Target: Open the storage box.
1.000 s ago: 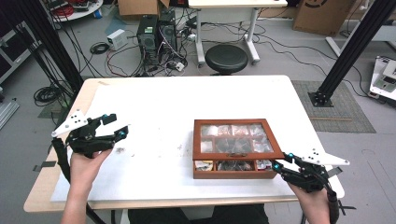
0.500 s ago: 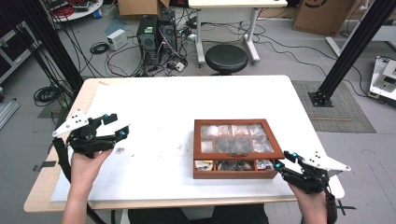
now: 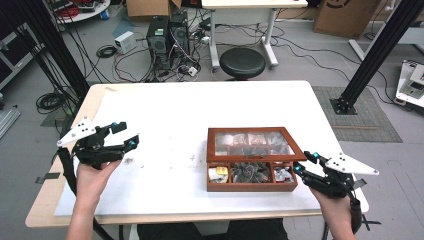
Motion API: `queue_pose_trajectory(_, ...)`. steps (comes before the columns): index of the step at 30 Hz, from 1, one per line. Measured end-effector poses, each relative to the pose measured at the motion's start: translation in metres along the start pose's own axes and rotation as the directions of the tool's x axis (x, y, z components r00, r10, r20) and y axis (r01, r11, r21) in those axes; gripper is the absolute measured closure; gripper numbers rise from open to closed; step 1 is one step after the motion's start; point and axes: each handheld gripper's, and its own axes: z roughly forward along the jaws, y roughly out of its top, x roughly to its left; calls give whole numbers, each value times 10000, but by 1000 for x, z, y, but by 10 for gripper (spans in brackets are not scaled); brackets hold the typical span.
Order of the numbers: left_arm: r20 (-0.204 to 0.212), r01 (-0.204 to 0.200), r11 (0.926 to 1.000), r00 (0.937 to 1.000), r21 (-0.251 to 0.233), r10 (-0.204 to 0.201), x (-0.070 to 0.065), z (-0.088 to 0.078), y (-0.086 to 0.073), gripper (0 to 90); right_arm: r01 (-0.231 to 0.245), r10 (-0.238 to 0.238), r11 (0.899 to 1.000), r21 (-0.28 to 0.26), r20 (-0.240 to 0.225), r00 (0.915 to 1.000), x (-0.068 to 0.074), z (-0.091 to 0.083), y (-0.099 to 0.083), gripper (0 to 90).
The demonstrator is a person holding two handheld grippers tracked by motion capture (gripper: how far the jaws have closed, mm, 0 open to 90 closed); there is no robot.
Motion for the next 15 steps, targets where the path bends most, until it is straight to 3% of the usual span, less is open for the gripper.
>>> queue_pose_trajectory(4, -18, 9, 10000, 10000, -34, -10, 0, -1, 0, 279, 142, -142, 9998, -167, -14, 9999, -4, 5, 10, 484)
queue_pose_trajectory(15, 3, 20, 10000, 10000, -42, -20, 0, -1, 1, 279, -57, 38, 9980, -624, -302, 9995, -20, 14, 34, 480)
